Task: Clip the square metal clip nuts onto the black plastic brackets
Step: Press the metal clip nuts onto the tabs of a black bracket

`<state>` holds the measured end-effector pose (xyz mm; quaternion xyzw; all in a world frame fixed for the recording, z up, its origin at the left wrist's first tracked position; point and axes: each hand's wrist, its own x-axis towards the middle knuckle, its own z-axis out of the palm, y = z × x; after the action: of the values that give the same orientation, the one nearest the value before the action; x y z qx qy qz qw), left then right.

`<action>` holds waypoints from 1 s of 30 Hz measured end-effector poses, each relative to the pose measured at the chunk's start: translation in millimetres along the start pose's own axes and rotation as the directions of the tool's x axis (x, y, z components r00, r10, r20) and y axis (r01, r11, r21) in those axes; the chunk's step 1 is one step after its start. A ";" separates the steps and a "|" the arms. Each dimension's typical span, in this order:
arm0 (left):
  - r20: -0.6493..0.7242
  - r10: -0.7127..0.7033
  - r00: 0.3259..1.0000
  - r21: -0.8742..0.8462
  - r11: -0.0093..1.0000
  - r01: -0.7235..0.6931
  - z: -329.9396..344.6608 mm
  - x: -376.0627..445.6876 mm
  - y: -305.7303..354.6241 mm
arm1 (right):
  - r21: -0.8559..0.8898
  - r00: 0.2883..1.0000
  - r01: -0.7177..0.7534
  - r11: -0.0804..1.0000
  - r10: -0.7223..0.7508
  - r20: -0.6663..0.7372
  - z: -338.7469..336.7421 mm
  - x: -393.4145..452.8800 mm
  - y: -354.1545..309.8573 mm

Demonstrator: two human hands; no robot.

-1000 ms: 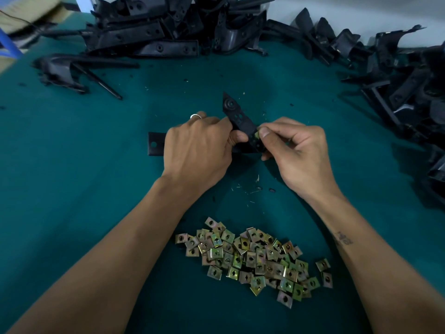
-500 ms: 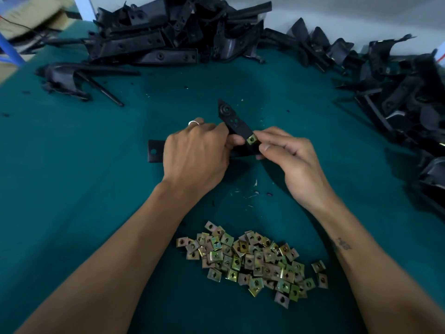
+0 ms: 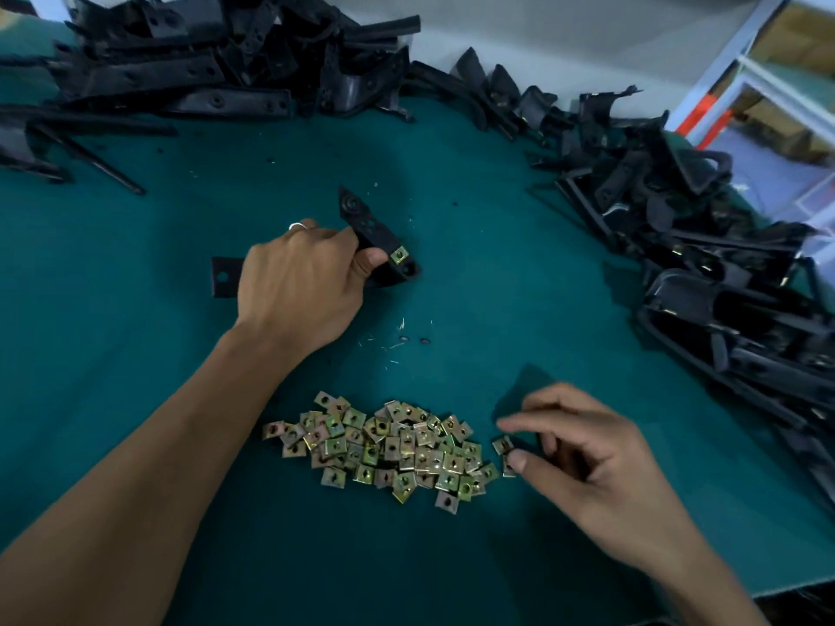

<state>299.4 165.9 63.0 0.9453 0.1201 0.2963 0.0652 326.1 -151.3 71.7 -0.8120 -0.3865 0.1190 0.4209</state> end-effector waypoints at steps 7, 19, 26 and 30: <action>0.010 -0.012 1.000 -0.006 1.000 0.012 -1.2 -0.3 1.4 | -0.018 0.998 -0.025 1.000 0.026 0.049 1.3 3.3 -1.4; 0.035 -0.004 0.999 -0.057 0.998 0.006 -3.9 1.3 1.3 | 0.712 0.911 -0.050 0.700 0.324 -0.255 17.7 100.6 2.3; 0.035 -0.012 0.999 -0.049 0.999 0.013 -5.0 0.8 0.6 | 0.880 0.952 0.008 0.475 0.264 -0.152 48.1 185.2 -12.0; 0.032 -0.009 0.999 -0.057 0.998 0.011 -3.8 0.8 0.9 | 0.898 0.989 -0.023 0.439 0.138 -0.043 50.3 196.2 -7.9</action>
<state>298.1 165.5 66.7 0.9470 0.1151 0.2841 0.0958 427.9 23.9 72.7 -0.4902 -0.2027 0.2801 0.8001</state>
